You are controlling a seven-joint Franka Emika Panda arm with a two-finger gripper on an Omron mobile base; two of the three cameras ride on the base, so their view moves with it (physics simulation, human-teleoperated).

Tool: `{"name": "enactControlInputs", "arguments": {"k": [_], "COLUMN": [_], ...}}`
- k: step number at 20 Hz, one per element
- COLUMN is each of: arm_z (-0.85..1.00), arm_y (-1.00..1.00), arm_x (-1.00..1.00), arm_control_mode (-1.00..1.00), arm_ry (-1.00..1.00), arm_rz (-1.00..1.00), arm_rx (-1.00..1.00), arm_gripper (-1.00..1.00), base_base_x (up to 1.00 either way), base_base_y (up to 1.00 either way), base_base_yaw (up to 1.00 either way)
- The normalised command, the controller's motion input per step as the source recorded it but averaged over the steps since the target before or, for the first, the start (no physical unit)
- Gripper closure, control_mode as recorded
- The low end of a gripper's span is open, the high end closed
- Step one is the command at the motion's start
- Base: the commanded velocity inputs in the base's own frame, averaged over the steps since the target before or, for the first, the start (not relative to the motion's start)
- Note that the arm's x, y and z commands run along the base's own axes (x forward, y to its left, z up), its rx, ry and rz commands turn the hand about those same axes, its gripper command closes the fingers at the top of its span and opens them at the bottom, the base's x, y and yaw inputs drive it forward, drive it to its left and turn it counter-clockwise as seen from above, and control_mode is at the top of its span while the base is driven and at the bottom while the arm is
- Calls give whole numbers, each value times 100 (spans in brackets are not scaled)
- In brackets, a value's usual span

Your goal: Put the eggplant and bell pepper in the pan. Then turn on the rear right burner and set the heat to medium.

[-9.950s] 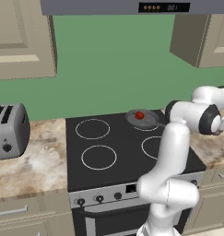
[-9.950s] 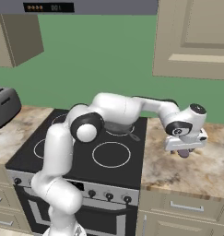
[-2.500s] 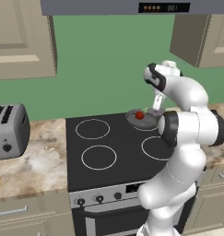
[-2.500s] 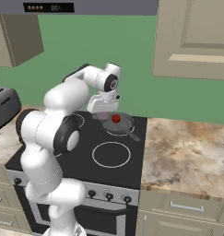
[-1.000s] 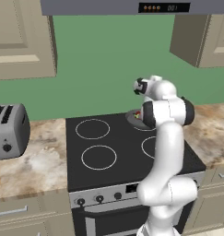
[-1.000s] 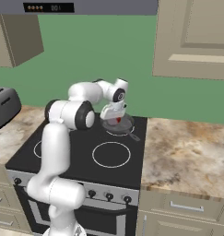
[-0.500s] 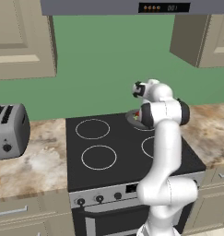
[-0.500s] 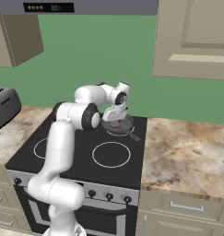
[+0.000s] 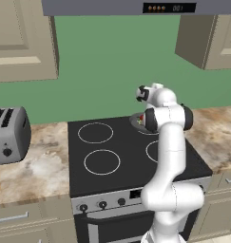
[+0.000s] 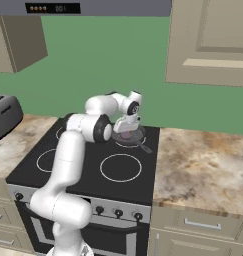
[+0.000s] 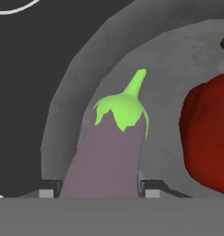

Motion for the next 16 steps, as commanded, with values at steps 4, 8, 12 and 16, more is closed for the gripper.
{"name": "enactControlInputs", "arguments": {"k": [4,8,12,16], "arm_z": [-9,-7,-5,0], "arm_y": [0,-2,-11,0], "arm_x": [15,4,0,-6], "arm_control_mode": [-100,-100,-100,-100], "arm_ry": [0,0,-2,-17], "arm_rz": [0,0,0,0], "arm_rx": [0,0,0,0], "arm_gripper": [-100,-100,-100,-100], "base_base_x": [0,0,0,0], "base_base_y": [0,0,0,0], "base_base_yaw": [0,0,0,0]}}
